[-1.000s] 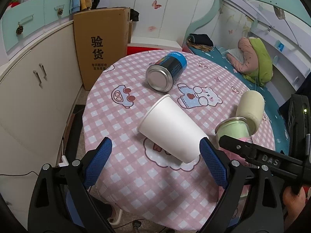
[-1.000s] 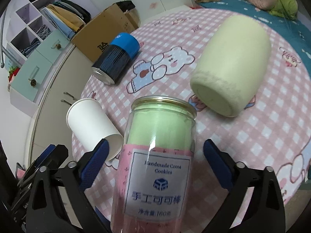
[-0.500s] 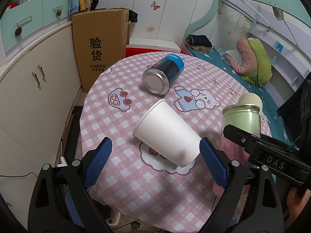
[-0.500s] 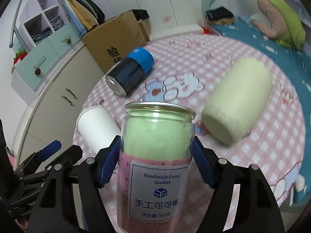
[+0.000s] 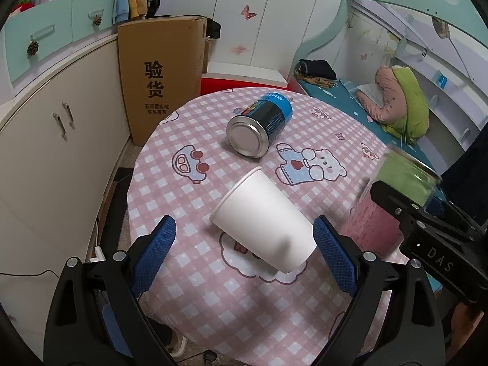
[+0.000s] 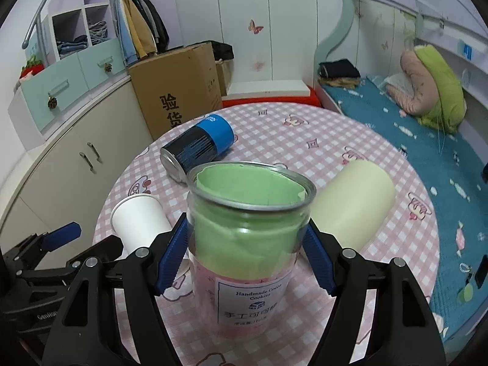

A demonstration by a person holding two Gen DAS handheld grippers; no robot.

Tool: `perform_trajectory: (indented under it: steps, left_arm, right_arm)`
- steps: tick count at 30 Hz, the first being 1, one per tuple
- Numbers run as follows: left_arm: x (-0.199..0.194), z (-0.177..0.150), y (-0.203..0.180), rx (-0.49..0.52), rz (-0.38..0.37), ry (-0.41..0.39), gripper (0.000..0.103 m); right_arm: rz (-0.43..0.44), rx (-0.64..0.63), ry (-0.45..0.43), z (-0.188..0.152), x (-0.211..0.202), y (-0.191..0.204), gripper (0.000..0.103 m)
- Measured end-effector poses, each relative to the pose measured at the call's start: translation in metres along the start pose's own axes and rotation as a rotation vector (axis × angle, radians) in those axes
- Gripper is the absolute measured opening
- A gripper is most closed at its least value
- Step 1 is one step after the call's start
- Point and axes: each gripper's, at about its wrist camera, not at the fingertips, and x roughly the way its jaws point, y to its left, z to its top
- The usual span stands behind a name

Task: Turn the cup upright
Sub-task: 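Lift the held jar and rotate it upright, green lid up, then lower the upright jar onto the table and open the right gripper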

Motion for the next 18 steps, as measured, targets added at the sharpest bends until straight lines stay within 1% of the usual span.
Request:
perform_trajectory:
  steps: [3, 14, 16, 18]
  left_arm:
    - [0.000, 0.000, 0.000, 0.001, 0.001, 0.002, 0.092]
    - [-0.008, -0.002, 0.002, -0.003, 0.005, -0.008, 0.092]
    - [-0.012, -0.002, 0.002, -0.006, 0.008, -0.016, 0.092]
    - [-0.019, -0.002, 0.003, -0.004, 0.010, -0.026, 0.092]
  right_arm:
    - [-0.022, -0.027, -0.028, -0.004, -0.001, 0.002, 0.068]
    - [-0.023, -0.058, -0.033, -0.010, -0.004, 0.012, 0.068]
    - [-0.023, -0.058, -0.041, -0.010, -0.007, 0.013, 0.072]
    - [-0.021, -0.059, -0.053, -0.010, -0.012, 0.013, 0.074]
